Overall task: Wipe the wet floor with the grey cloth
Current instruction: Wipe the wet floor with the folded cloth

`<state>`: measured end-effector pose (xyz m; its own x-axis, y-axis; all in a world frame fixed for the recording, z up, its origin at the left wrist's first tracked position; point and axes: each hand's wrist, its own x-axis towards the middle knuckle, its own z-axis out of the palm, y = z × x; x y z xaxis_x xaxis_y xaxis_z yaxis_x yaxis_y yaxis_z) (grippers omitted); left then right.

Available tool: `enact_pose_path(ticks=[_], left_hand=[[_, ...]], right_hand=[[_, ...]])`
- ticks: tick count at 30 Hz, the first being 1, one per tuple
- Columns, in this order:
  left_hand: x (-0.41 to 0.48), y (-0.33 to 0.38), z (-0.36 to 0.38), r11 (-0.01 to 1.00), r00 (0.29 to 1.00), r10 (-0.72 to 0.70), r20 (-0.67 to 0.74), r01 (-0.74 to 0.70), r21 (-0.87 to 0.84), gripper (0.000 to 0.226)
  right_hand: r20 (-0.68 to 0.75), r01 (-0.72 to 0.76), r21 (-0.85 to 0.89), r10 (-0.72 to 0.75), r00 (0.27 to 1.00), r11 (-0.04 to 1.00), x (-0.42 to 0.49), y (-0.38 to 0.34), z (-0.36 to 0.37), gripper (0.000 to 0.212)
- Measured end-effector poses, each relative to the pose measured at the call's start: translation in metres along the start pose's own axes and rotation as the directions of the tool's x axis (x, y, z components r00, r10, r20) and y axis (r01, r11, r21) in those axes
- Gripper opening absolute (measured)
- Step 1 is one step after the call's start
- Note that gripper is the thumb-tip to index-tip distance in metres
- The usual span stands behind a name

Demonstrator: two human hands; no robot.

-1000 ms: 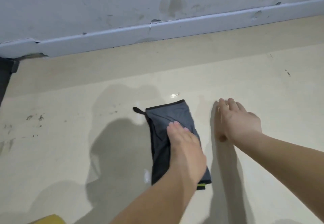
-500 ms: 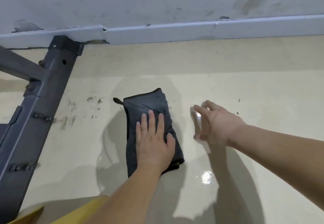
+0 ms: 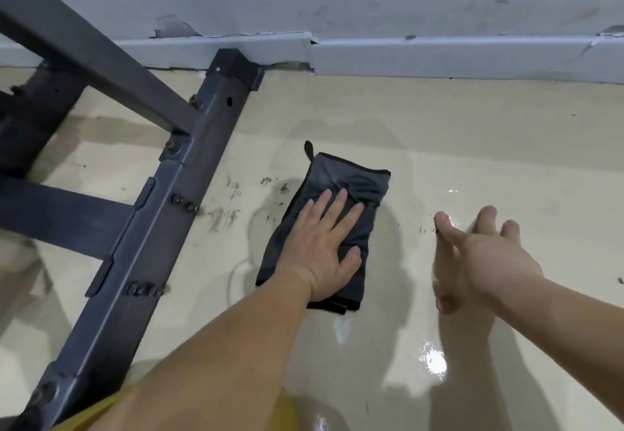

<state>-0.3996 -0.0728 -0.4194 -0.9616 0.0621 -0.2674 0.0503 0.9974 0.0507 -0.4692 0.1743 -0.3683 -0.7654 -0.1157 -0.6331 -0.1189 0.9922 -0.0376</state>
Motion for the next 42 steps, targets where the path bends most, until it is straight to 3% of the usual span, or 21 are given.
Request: enact_pose_path(ticks=[2, 5, 7, 9, 11, 13, 16, 18, 21, 23, 25, 27, 30, 35, 42], left_hand=[[0.013, -0.027, -0.003, 0.967, 0.967, -0.254, -0.025, 0.254, -0.022, 0.077], [0.016, -0.037, -0.002, 0.786, 0.786, -0.617, -0.036, 0.613, -0.084, 0.078], [0.012, -0.019, 0.0, 0.701, 0.708, -0.706, -0.004, 0.698, -0.149, 0.076], [0.004, 0.005, 0.003, 0.678, 0.689, -0.725, 0.011, 0.716, -0.167, 0.077], [-0.008, 0.035, 0.007, 0.7, 0.712, -0.702, 0.014, 0.693, -0.171, 0.08], [-0.024, 0.071, 0.013, 0.769, 0.78, -0.625, -0.01, 0.613, -0.181, 0.081], [-0.053, 0.123, 0.023, 0.922, 0.932, -0.361, -0.038, 0.351, -0.164, 0.081], [-0.063, 0.133, 0.028, 0.974, 0.98, -0.193, -0.04, 0.186, -0.128, 0.081], [-0.065, 0.127, 0.03, 0.985, 0.987, -0.155, -0.038, 0.151, -0.083, 0.08], [-0.062, 0.122, 0.03, 0.983, 0.984, -0.173, -0.042, 0.17, -0.068, 0.08], [-0.058, 0.122, 0.033, 0.988, 0.988, -0.151, -0.039, 0.149, -0.037, 0.081], [-0.049, 0.121, 0.03, 0.995, 0.995, -0.093, -0.042, 0.094, 0.016, 0.081], [-0.017, 0.123, 0.019, 0.998, 0.999, -0.044, -0.016, 0.045, 0.052, 0.078], [0.048, 0.178, 0.004, 0.991, 0.99, -0.135, -0.046, 0.135, -0.011, 0.078], [0.149, 0.236, -0.023, 0.996, 0.996, 0.068, -0.059, -0.064, 0.064, 0.075]], right_hand=[[-0.015, 0.011, -0.018, -0.011, 1.0, 1.0, 0.0, -0.001, 0.002, 0.148], [-0.005, 0.022, -0.029, -0.022, 1.0, 0.999, 0.002, -0.006, -0.002, 0.148], [0.006, -0.007, -0.024, 0.007, 1.0, 1.0, 0.0, -0.008, -0.005, 0.147], [-0.005, -0.027, -0.023, 0.027, 1.0, 0.999, -0.001, -0.011, -0.004, 0.142], [-0.006, -0.04, -0.013, 0.04, 0.999, 0.999, -0.002, -0.01, -0.004, 0.141], [0.013, -0.031, -0.017, 0.031, 0.999, 0.999, -0.004, -0.009, -0.007, 0.141], [0.008, 0.025, -0.066, -0.025, 1.0, 0.998, -0.012, -0.007, -0.013, 0.145], [-0.012, 0.07, -0.09, -0.072, 0.997, 0.993, -0.017, -0.004, -0.017, 0.143], [0.007, 0.2, -0.012, -0.2, 0.98, 0.98, -0.024, 0.023, -0.013, 0.137], [-0.058, 0.244, 0.17, -0.237, 0.97, 0.955, -0.027, 0.057, -0.012, 0.129], [-0.107, 0.161, 0.172, -0.144, 0.984, 0.972, -0.035, 0.103, -0.017, 0.125], [-0.111, 0.001, 0.034, 0.002, 0.994, 0.999, -0.039, 0.15, -0.019, 0.132], [-0.007, -0.155, 0.042, 0.156, 0.988, 0.987, -0.04, 0.182, -0.02, 0.138], [-0.014, -0.174, 0.105, 0.176, 0.984, 0.979, -0.027, 0.19, -0.008, 0.132], [0.038, -0.189, 0.131, 0.185, 0.982, 0.973, -0.017, 0.197, -0.004, 0.142]])
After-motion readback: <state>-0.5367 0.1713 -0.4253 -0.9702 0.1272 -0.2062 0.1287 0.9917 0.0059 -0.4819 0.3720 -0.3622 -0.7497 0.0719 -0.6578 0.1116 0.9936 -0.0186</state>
